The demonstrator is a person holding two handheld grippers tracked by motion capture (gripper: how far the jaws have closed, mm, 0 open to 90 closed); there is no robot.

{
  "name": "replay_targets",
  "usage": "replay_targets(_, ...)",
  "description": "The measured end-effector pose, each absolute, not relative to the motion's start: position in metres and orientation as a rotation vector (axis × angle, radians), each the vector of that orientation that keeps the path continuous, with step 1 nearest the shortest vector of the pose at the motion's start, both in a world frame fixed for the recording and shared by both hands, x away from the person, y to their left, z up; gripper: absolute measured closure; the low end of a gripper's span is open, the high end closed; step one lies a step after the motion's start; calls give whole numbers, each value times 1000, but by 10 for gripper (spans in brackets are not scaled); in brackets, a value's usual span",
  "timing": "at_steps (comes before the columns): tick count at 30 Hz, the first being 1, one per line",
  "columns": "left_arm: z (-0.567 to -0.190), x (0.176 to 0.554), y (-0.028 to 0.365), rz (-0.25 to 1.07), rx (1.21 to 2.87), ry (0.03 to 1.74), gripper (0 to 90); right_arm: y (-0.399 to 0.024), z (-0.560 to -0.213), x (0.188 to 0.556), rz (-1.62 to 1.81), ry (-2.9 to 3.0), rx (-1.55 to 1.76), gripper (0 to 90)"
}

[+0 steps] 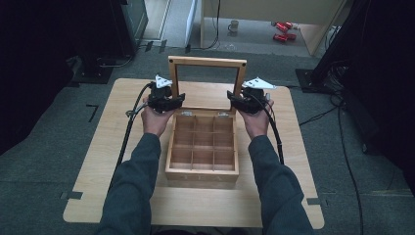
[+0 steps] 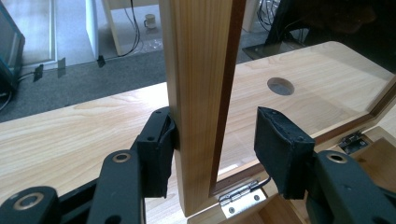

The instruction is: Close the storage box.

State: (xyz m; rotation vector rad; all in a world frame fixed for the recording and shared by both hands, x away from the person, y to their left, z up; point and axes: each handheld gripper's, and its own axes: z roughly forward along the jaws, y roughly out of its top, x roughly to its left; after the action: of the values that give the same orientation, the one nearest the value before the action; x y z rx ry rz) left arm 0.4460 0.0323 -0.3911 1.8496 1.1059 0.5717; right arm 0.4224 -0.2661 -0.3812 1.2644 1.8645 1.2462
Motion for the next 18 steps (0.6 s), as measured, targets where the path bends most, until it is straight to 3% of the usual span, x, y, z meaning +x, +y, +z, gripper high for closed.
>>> replay_targets(18, -380, 429, 42, 589, 1807, 1038, 533, -266, -375, 409, 1237, 1861, 1236, 528)
